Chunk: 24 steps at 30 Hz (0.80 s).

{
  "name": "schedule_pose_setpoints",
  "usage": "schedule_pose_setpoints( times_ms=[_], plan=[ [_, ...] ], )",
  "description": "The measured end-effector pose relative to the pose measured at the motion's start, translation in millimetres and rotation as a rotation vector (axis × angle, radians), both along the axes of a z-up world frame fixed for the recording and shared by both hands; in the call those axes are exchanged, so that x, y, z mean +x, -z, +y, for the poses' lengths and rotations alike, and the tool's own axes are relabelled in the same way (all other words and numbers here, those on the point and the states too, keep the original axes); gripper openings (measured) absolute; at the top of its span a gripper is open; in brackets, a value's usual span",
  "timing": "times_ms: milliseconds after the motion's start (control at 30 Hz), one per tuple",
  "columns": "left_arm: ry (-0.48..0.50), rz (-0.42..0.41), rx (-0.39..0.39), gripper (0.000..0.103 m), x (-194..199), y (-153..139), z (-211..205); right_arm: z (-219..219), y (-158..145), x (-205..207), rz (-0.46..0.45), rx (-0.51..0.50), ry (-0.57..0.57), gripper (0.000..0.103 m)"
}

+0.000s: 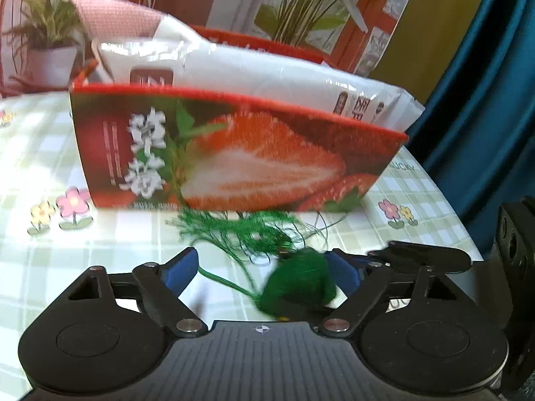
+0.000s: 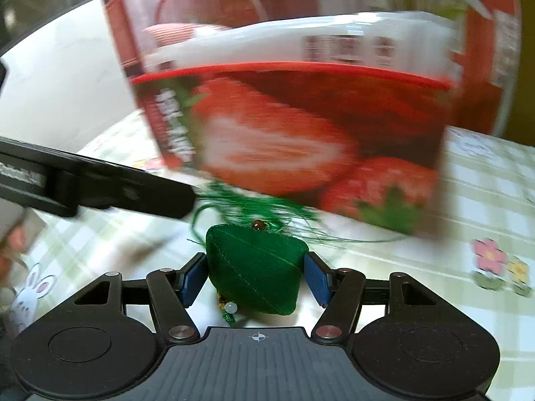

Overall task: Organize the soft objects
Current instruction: 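Close both grippers on the green pouch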

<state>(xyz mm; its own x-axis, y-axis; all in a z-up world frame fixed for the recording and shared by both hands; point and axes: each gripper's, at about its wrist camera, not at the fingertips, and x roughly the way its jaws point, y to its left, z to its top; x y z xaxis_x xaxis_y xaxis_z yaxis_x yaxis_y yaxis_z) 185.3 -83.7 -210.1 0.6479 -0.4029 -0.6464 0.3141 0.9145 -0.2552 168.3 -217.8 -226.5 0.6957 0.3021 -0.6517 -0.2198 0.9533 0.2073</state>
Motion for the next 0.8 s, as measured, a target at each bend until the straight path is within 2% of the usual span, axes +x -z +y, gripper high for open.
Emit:
schedule_pose_setpoints(
  times_ms=[33,100,200,300,367,400,433,467,500,533,667,800],
  plan=[
    [0.006,0.01,-0.008,0.081,-0.3,2.9,0.3,6.1,-1.0,1.0,-0.004,-0.007,-0.02,0.06],
    [0.017,0.03,-0.02,0.072,-1.3,8.0,0.8,14.1,-2.2,1.6,-0.015,-0.025,-0.044,0.06],
    [0.031,0.067,-0.05,0.058,1.1,17.2,0.7,15.1,-1.7,2.8,0.003,-0.024,-0.04,0.068],
    [0.055,0.08,-0.095,0.052,2.9,23.1,-0.4,8.8,2.6,-1.3,0.022,-0.005,-0.015,0.07],
    [0.066,0.078,-0.1,0.05,2.5,24.5,-2.2,3.4,4.7,-5.6,0.029,0.019,0.002,0.07],
    [0.071,0.077,-0.105,0.045,2.2,25.0,-3.0,1.7,4.9,-6.7,0.031,0.032,0.008,0.069],
    [0.076,0.078,-0.115,0.043,2.7,25.5,-3.2,-0.8,5.8,-9.7,0.03,0.043,0.008,0.065],
    [0.078,0.077,-0.119,0.042,2.2,25.6,-3.5,-1.0,5.7,-10.8,0.029,0.054,0.003,0.062],
    [0.078,0.073,-0.117,0.041,1.1,25.3,-4.0,-0.4,5.4,-11.9,0.027,0.064,-0.006,0.054],
    [0.077,0.072,-0.118,0.041,0.5,24.6,-4.6,1.9,5.3,-13.4,0.024,0.067,-0.013,0.053],
    [0.064,0.052,-0.141,0.04,-4.3,16.3,-2.1,4.9,0.7,-15.7,0.009,0.06,-0.008,0.05],
    [0.065,-0.029,-0.128,0.04,-12.4,-6.4,-6.2,4.0,-12.2,-20.1,-0.042,0.075,0.0,0.05]
  ],
)
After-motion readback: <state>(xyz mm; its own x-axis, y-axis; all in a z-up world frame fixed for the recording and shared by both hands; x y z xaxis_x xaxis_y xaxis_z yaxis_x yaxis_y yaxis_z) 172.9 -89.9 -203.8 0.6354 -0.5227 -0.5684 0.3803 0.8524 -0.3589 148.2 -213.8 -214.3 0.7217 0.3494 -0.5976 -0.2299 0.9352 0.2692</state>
